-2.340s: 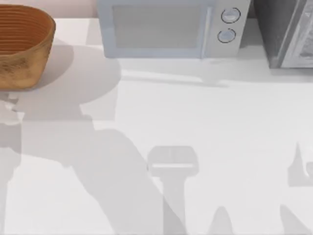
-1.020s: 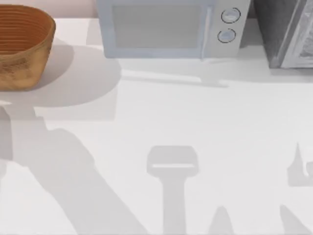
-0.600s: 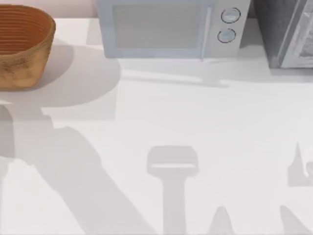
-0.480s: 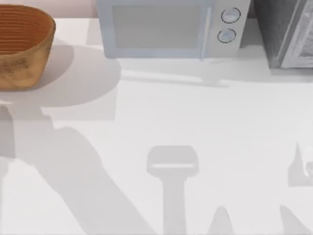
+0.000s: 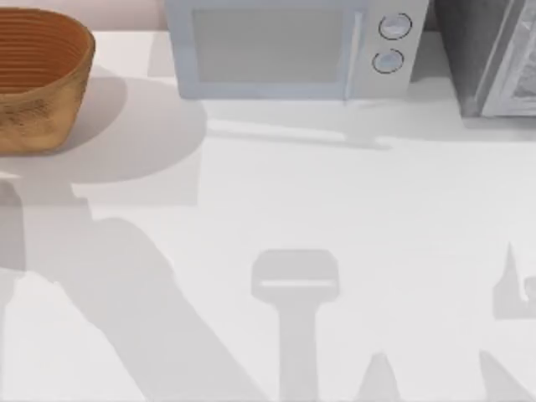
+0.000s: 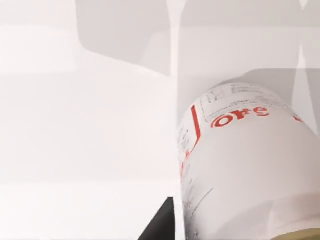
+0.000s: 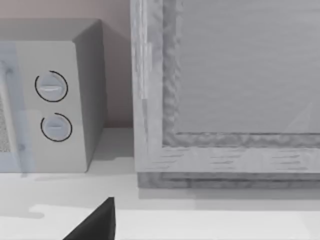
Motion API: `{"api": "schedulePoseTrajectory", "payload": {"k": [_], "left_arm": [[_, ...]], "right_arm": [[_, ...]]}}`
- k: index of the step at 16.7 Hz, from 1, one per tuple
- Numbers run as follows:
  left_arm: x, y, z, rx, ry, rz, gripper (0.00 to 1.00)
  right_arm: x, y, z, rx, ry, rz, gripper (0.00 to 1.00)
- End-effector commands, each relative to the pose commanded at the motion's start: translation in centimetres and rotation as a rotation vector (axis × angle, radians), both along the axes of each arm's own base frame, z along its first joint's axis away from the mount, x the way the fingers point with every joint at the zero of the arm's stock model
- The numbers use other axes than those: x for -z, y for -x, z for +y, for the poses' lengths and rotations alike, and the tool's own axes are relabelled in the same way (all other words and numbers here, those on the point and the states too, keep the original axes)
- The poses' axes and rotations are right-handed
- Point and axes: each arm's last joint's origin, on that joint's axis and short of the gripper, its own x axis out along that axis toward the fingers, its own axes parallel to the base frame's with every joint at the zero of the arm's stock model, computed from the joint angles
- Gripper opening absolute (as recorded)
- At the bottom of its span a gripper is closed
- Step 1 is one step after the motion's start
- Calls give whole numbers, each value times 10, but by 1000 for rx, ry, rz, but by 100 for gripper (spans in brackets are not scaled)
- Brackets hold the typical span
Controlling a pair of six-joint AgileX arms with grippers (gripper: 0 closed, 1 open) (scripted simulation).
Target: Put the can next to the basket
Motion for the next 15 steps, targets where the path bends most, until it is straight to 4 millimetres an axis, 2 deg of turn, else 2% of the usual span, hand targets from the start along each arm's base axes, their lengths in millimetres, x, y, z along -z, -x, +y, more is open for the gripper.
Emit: {"api": "schedulePoseTrajectory", "payload": {"k": [2, 3, 10, 15], "left_arm": [[0, 0, 0, 0, 0, 0, 98], [0, 0, 0, 0, 0, 0, 100], [0, 0, 0, 0, 0, 0, 100], [-15, 2, 3, 0, -2, 6, 100]], "right_arm": [[0, 0, 0, 0, 0, 0, 100], [0, 0, 0, 0, 0, 0, 100], [0, 0, 0, 0, 0, 0, 100], [0, 0, 0, 0, 0, 0, 100]]}}
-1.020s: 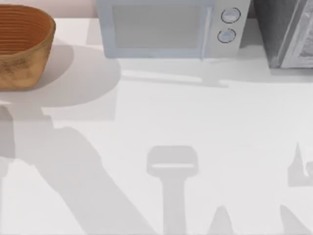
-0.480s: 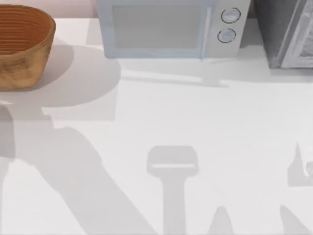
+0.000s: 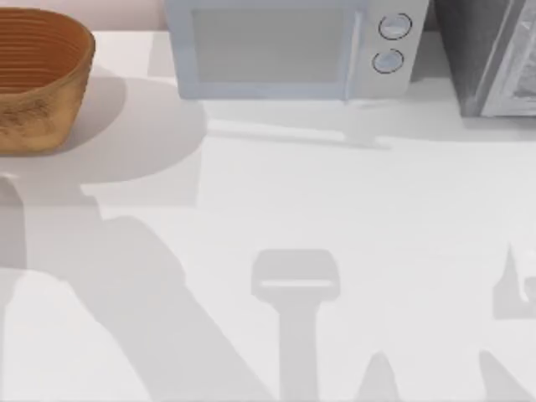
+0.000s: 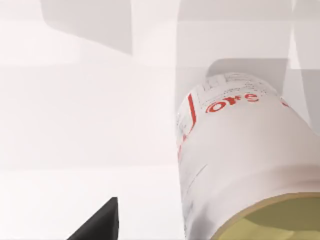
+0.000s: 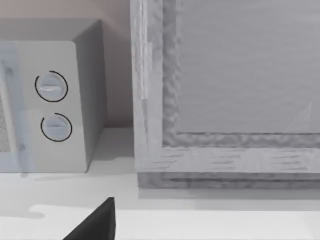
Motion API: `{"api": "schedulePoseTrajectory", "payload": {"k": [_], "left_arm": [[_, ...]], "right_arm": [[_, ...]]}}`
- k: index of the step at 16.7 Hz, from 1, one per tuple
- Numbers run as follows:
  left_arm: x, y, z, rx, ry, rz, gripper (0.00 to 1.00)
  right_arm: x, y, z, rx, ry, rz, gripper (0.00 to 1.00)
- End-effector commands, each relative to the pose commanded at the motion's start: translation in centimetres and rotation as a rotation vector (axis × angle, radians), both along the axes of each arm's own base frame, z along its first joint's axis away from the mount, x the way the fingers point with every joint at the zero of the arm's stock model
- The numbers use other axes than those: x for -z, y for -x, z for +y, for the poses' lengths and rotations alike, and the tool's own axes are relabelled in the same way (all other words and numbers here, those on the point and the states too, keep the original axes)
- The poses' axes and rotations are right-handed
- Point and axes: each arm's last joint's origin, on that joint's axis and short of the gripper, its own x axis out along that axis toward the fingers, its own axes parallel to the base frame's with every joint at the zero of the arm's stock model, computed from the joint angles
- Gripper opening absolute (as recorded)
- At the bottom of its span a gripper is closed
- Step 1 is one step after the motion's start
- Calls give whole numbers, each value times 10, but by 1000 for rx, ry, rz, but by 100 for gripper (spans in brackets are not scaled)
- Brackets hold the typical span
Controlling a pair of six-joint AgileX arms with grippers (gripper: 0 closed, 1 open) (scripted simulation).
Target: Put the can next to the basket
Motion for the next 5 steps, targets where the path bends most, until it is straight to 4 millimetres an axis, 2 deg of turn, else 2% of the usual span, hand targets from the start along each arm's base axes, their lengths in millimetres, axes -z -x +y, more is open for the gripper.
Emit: {"api": "schedulePoseTrajectory", "payload": {"k": [5], "left_arm": [[-27, 1, 0, -8, 2, -6, 100]], "right_arm": [[0, 0, 0, 0, 0, 0, 100]]}}
